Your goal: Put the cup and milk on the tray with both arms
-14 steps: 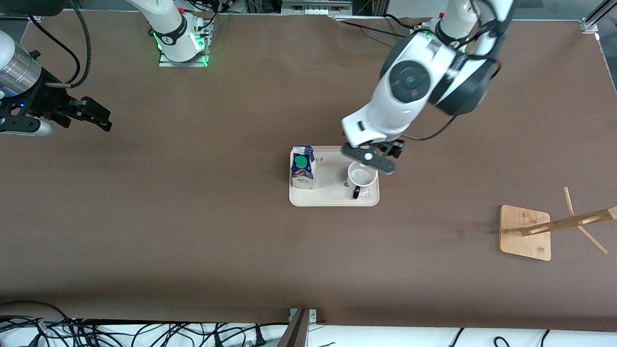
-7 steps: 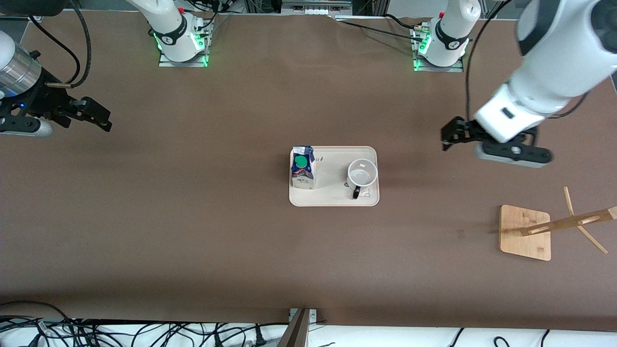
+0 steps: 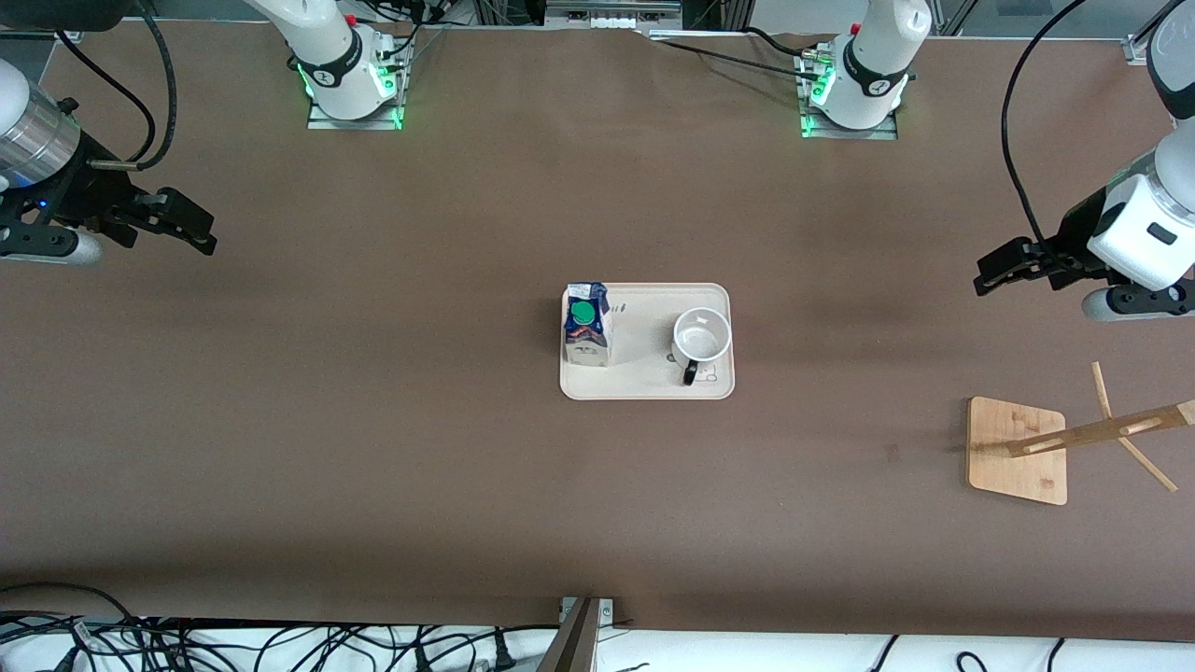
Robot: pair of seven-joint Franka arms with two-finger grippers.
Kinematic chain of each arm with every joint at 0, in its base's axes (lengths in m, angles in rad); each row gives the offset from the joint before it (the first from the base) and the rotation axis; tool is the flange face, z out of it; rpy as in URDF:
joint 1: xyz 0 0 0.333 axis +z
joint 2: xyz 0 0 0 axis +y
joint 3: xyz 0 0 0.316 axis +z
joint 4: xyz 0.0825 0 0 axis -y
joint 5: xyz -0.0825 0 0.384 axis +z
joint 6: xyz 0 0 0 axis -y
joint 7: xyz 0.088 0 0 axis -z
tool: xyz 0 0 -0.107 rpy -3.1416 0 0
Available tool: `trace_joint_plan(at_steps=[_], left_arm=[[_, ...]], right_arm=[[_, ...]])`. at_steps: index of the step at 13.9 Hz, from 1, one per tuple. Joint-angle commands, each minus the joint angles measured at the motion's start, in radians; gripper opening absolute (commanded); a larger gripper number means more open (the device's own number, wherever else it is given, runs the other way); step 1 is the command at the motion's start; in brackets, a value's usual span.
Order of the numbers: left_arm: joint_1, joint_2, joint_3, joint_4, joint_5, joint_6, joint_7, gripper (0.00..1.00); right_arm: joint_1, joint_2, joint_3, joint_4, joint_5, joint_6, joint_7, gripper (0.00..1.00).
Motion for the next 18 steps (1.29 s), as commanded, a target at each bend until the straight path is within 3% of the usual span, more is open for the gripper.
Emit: trace_joint_plan(at_steps=[1, 8, 11, 15, 18], left_arm=[[-0.001, 0.005, -0.009, 0.021, -0.023, -0.034, -0.012, 1.00], [0.000, -0.003, -0.013, 0.046, 0.035, -0.100, 0.014, 1.00], [0.002, 0.003, -0.010, 0.170, 0.032, -0.219, 0.081, 1.00], [0.034, 0.000, -0.010, 0.179, -0.037, -0.226, 0.085, 1.00], [0.036, -0.003, -0.006, 0.179, -0.017, -0.235, 0.083, 1.00]], right_arm=[[-0.001, 0.005, 0.004, 0.014, -0.006, 0.001, -0.001, 1.00], [-0.001, 0.003, 0.004, 0.014, -0.007, 0.003, -0.001, 1.00], [-0.001, 0.003, 0.004, 0.014, -0.007, 0.003, -0.001, 1.00], [-0.001, 0.003, 0.003, 0.014, -0.007, 0.003, -0.001, 1.00], [-0.001, 0.005, 0.003, 0.014, -0.009, 0.003, -0.003, 1.00]])
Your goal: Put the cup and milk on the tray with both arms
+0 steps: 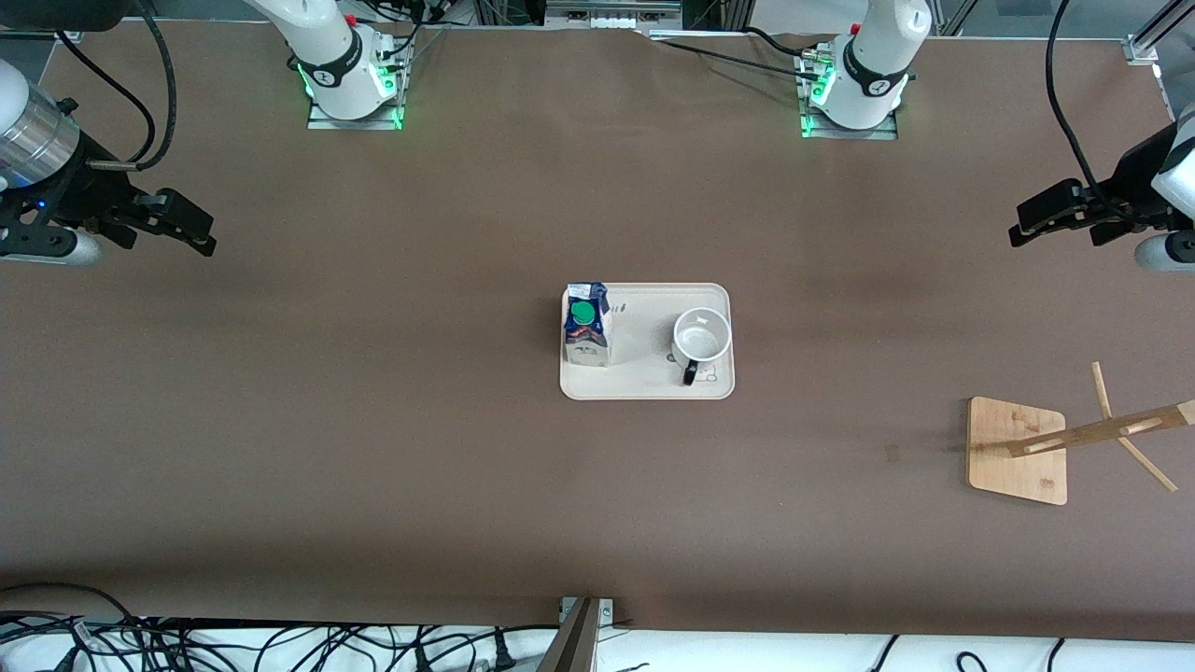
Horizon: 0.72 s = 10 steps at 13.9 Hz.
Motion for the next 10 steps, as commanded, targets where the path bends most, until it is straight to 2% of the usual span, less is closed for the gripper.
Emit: trace_joint_plan(at_steps=[1, 3, 5, 7, 10], left_arm=[[0.012, -0.008, 0.004, 0.001, -0.013, -0.014, 0.027, 1.00], [0.025, -0.050, 0.003, -0.065, -0.007, 0.022, 0.026, 1.00], [0.083, -0.083, 0.001, -0.137, -0.005, 0.102, 0.036, 1.00], [0.098, -0.086, 0.001, -0.153, -0.004, 0.134, 0.146, 1.00], [0.079, -0.088, 0.003, -0.148, 0.001, 0.133, 0.170, 1.00]], right_arm=[[0.000, 0.005, 0.003, 0.014, -0.009, -0.003, -0.003, 1.00], [0.004, 0.005, 0.004, 0.014, -0.007, -0.003, -0.003, 1.00], [0.005, 0.005, 0.004, 0.016, -0.006, -0.002, -0.001, 1.00], [0.005, 0.006, 0.004, 0.016, -0.006, 0.007, -0.003, 1.00], [0.007, 0.025, 0.004, 0.016, -0.004, 0.039, -0.016, 1.00]])
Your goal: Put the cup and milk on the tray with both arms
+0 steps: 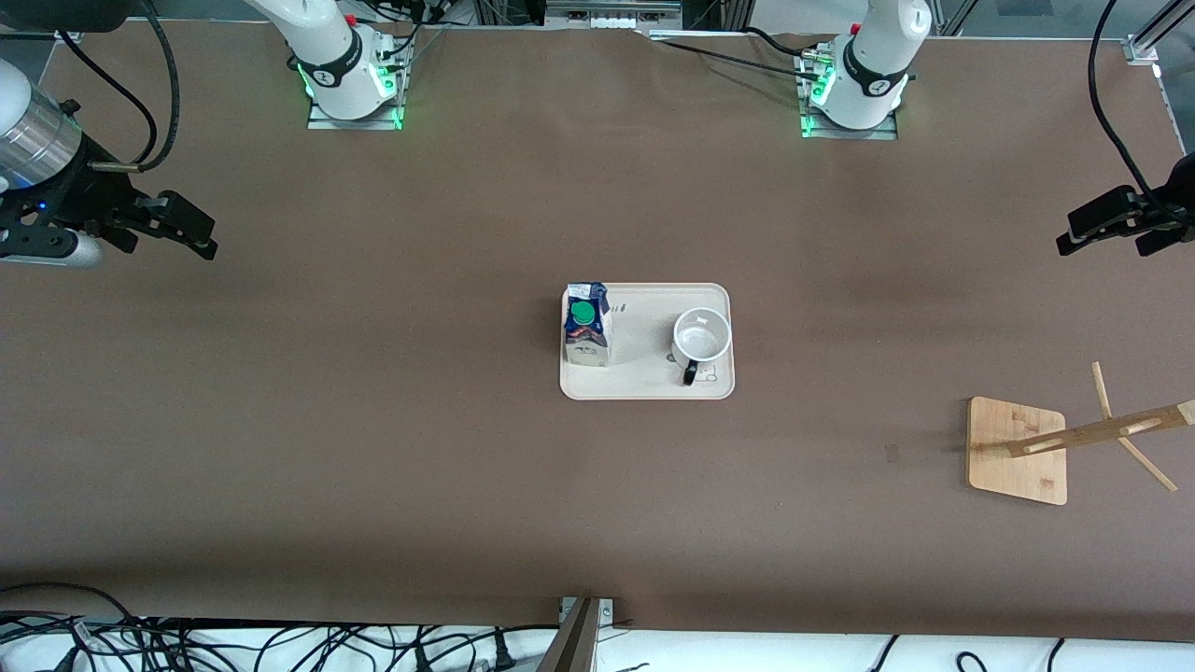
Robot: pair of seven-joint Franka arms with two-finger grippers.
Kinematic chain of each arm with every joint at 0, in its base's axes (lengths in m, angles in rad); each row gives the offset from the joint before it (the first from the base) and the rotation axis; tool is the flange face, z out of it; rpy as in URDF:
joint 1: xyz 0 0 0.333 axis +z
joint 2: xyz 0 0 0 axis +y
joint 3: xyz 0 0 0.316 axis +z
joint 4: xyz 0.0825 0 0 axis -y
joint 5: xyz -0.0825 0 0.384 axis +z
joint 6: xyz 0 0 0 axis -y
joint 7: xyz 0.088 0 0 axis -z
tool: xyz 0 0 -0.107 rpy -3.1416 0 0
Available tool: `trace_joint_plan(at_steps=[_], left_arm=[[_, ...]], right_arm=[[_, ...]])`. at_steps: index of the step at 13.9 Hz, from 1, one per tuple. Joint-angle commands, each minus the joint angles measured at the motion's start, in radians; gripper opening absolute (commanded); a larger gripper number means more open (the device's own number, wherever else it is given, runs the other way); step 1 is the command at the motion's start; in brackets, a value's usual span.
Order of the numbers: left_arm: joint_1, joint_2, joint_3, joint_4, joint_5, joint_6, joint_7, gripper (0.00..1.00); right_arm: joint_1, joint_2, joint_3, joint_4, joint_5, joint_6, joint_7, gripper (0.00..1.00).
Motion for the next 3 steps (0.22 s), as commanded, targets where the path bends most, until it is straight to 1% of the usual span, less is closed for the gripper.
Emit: trace_joint_plan(at_steps=[1, 3], left_arm=[[-0.026, -0.039, -0.004, -0.034, 0.013, 0.012, 0.026, 1.00], [-0.059, -0.042, -0.002, -0.032, 0.059, -0.007, 0.025, 1.00]], right_arm=[[0.002, 0.020, 0.001, 0.022, -0.006, 0.008, -0.014, 1.00], [0.004, 0.029, 0.003, 0.033, -0.009, 0.007, -0.003, 1.00]])
